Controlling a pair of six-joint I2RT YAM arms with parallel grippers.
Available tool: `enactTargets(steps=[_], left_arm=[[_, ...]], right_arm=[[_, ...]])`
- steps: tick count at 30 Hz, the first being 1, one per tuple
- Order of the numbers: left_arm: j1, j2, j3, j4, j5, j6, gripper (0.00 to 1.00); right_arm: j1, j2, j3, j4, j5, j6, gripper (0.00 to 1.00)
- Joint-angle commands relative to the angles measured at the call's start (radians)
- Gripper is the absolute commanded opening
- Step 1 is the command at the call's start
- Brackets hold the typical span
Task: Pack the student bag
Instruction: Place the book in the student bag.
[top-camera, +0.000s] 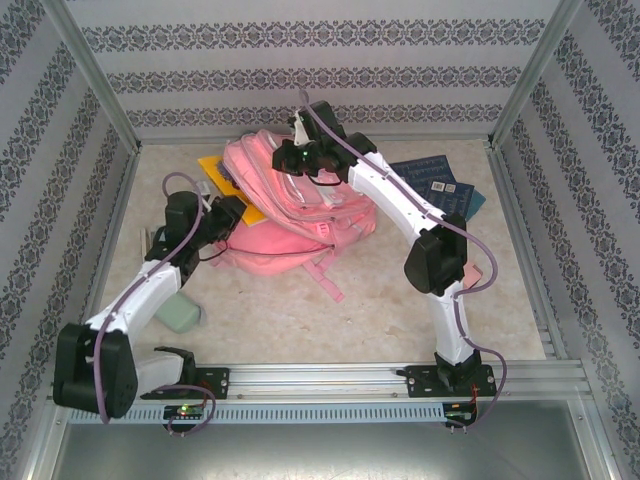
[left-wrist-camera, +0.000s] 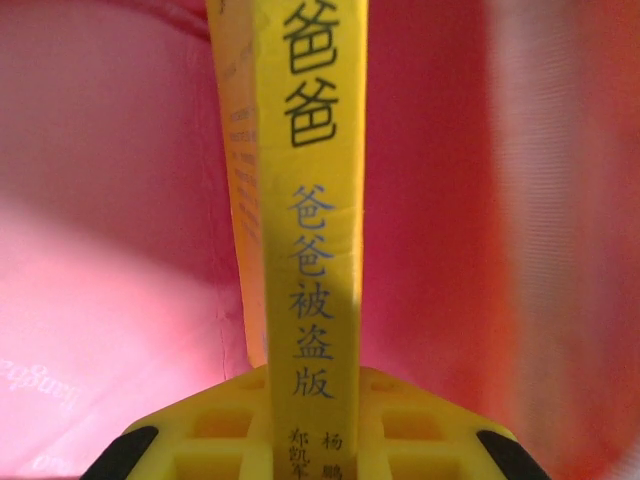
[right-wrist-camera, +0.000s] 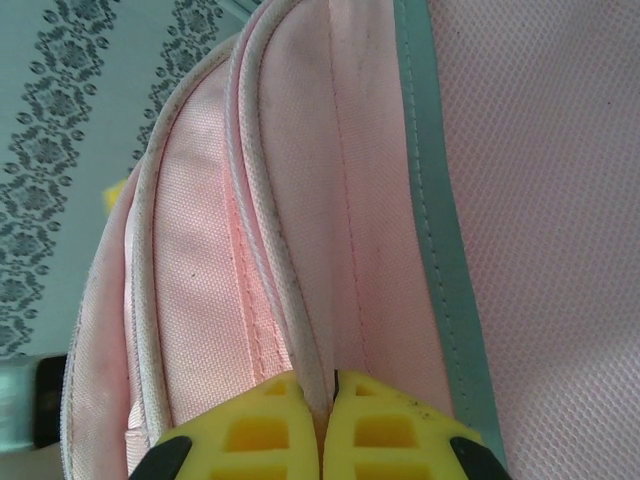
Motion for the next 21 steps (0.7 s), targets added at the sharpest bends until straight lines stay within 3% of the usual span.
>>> enactTargets(steps=[1,21], left_arm=[[-0.037,0.030,0.022,0.208,-0.005,0.010,0.00],[-0.104,0.297,0.126,0.512,0.039,-0.042,0.00]], right_arm=[[-0.014,-0.116,-0.005,0.127,-0.069,0.060,0.00],[-0.053,-0.120,-0.045,0.202,-0.162,0.131,0.00]])
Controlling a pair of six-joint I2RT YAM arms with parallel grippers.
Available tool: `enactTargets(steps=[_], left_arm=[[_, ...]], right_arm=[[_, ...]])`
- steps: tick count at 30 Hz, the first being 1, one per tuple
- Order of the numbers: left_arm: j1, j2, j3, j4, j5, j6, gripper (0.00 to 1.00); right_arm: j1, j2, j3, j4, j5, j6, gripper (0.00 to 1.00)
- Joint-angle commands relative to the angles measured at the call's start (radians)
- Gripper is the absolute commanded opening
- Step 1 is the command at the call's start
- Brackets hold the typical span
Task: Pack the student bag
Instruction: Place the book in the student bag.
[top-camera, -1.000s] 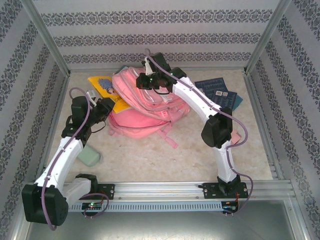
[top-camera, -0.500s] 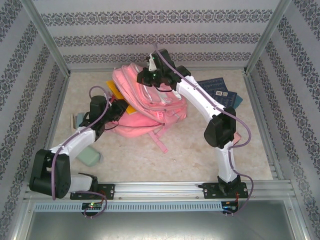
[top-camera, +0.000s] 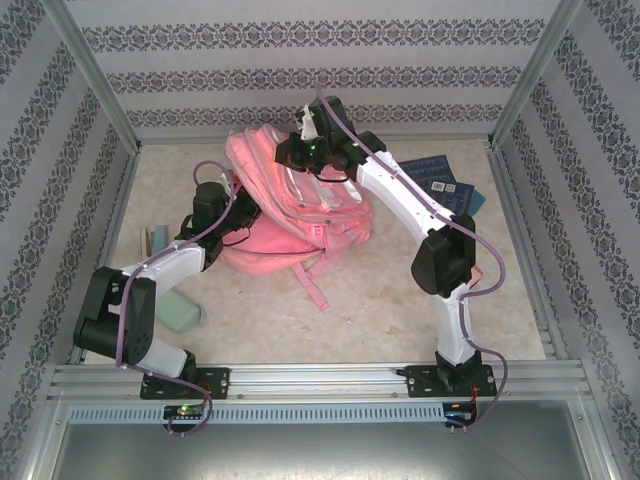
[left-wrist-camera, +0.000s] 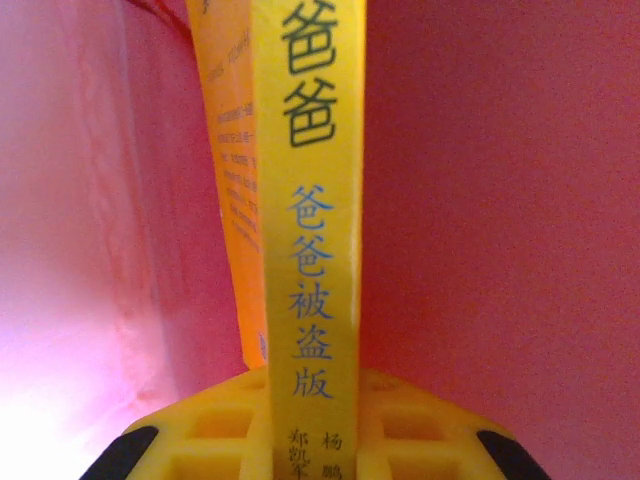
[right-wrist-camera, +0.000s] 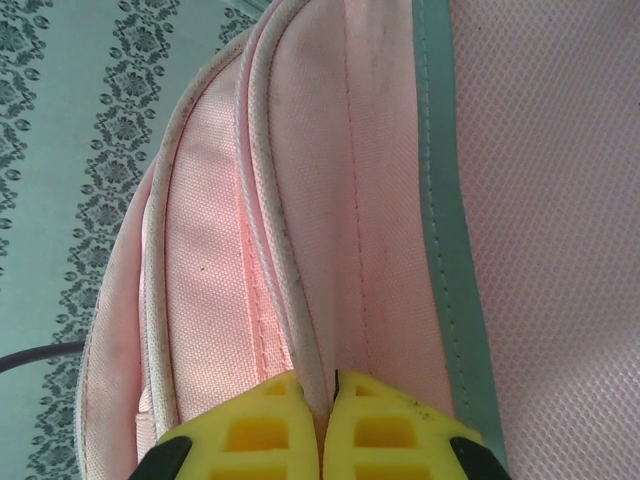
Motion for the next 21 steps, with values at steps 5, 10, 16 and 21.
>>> enactTargets(steps=[5,10,16,21], left_arm=[[-0.031,0.102,0.073,0.172,0.016,0.038,0.00],[-0.082,0.211,0.114,0.212,-0.001,0.003,0.00],[-0.147,0.291,0.179,0.166,-0.038,0.022,0.00],[-0.163,0.326,0.189,0.040,-0.085,0.050,0.01]], right_arm=[[-0.014,-0.075,0.013,0.155,-0.092,0.048,0.00],[-0.013,-0.070,0.024,0.155,-0.104,0.049,0.00],[-0.013,-0.070,0.020,0.155,-0.104,0.047,0.00],[-0.013,-0.073,0.014,0.147,-0.099,0.037,0.00]])
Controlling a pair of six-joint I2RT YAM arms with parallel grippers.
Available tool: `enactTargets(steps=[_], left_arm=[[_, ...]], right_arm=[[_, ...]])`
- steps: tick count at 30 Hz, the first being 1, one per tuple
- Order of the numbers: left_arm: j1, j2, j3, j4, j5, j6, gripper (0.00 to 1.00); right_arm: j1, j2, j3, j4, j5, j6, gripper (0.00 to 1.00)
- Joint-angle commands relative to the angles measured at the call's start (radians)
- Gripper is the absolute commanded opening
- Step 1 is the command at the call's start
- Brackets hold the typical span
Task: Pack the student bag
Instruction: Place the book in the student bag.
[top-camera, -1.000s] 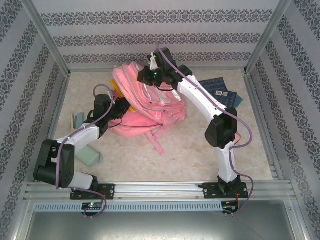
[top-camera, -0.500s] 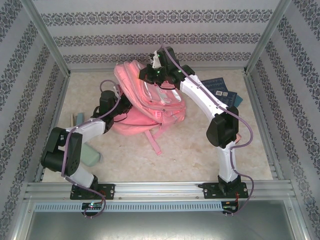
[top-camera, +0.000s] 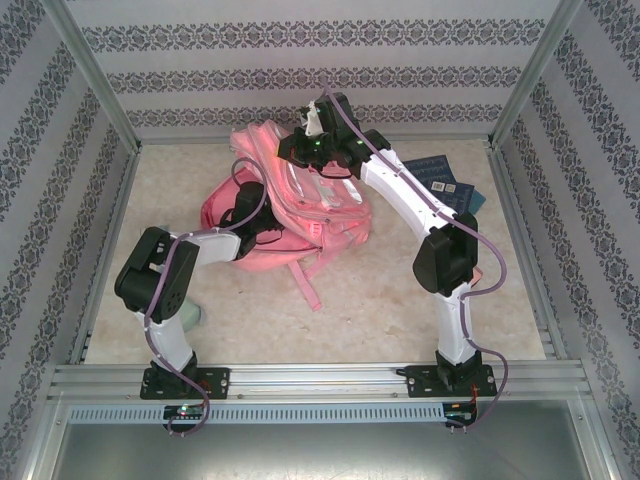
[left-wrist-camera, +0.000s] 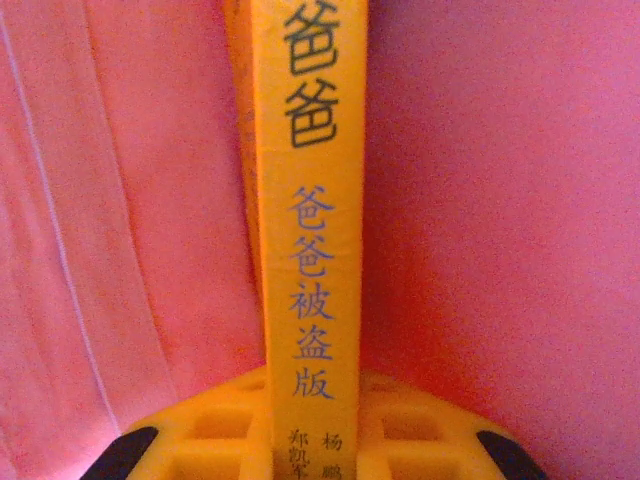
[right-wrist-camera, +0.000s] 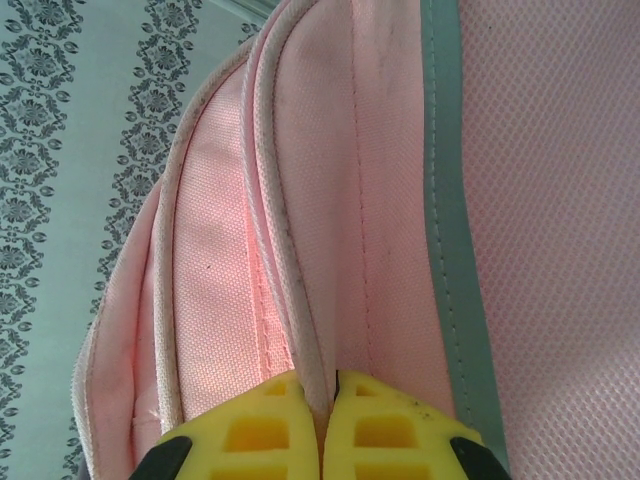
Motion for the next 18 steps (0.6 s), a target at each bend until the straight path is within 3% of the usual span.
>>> enactTargets(steps=[1,9,18], left_arm=[[-0.012,0.012,0.034,-0.050,-0.051,0.057,0.07],[-0.008,-0.081,0.030,-0.286,-0.112,0.139,0.73],[0.045,-0.282,-0.009,-0.668,-0.239,0.208,0.98]], right_arm=[[0.001,-0.074,0.015,0.113,-0.054,-0.002,0.00],[-0.002,-0.079,-0.030,0.102,-0.028,-0.032,0.00],[-0.003,-0.086,-0.087,0.107,0.002,-0.053,0.00]])
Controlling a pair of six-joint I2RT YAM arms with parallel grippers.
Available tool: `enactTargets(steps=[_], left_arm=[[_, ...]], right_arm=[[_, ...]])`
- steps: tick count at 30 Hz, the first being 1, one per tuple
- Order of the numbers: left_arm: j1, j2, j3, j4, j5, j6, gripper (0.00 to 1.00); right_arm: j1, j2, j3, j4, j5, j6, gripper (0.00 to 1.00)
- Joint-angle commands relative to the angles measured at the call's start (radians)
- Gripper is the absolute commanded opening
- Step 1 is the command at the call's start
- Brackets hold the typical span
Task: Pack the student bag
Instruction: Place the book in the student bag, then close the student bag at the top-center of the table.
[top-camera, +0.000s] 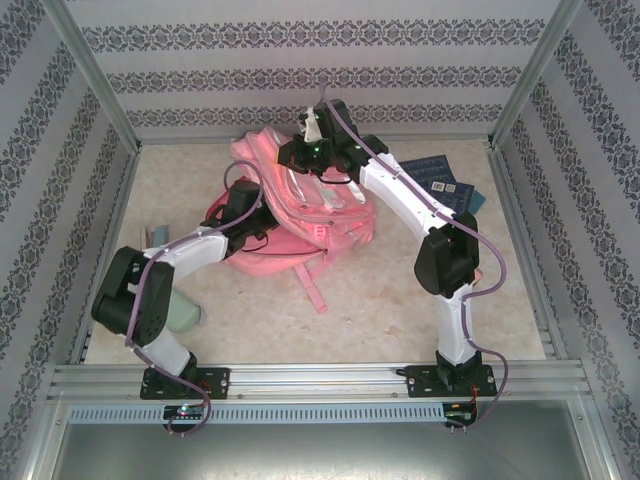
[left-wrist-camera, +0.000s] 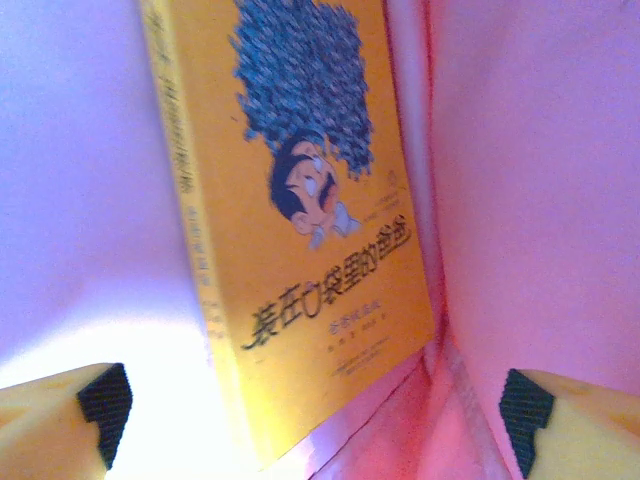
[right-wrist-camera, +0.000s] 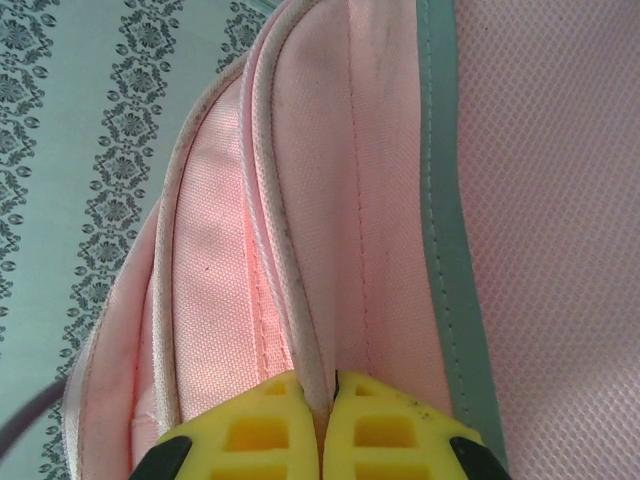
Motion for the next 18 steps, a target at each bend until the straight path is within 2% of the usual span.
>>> enactTargets(steps=[1,5,7,10,14,18], left_arm=[[0.039,-0.097,-0.023,-0.228,-0.087,0.052,0.99],[0.074,-0.221,-0.018,-0.411,-0.160,0.072,1.00],[0.076,-0.286,-0.006,-0.485,-0.192,0.106,1.00],[0.078,-0.351,0.026,-0.583,-0.226,0.152,1.00],[0.078,-0.399,0.054,-0.645,-0.239,0.191,1.00],[0.078,-0.429,0.083,-0.676,-0.259,0.212,0.99]], right_arm=[[-0.003,-0.066,-0.019,0.078,0.003,-0.022,0.00],[-0.003,-0.052,-0.053,0.078,0.009,-0.029,0.02],[0.000,-0.049,-0.078,0.077,0.017,-0.034,0.09],[0.008,-0.059,-0.117,0.074,0.052,-0.053,0.28],[0.002,-0.089,-0.187,0.076,0.108,-0.067,0.40],[-0.017,-0.159,-0.300,0.067,0.192,-0.101,0.48]])
